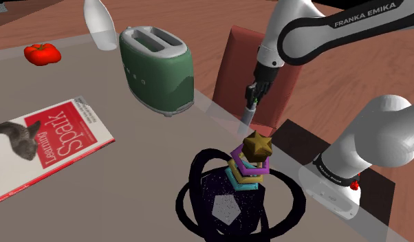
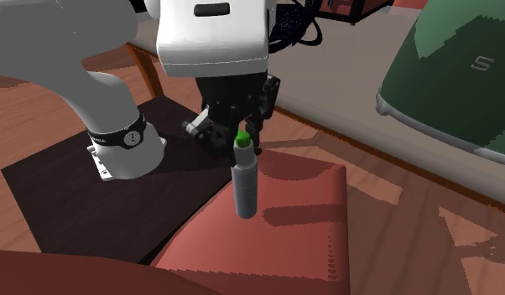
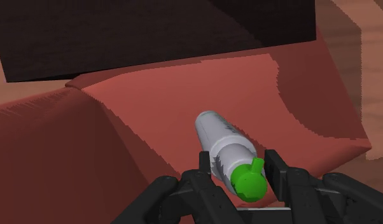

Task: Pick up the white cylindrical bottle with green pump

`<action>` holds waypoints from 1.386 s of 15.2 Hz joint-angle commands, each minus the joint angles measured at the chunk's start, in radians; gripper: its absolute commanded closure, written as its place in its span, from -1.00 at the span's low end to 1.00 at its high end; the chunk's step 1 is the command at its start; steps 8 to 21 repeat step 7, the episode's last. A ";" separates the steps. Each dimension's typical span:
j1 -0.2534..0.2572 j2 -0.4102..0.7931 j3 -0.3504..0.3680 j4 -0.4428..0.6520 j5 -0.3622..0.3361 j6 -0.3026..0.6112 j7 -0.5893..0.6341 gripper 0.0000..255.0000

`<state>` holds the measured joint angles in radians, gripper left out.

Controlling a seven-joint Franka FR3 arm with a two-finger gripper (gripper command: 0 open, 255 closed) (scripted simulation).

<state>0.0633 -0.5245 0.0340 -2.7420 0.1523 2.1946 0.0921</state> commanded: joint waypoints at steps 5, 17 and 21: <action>-0.004 -0.049 -0.002 0.051 -0.009 -0.099 0.012 1.00; -0.004 -0.050 -0.002 0.052 -0.009 -0.102 0.012 1.00; -0.004 -0.050 -0.002 0.052 -0.009 -0.102 0.012 1.00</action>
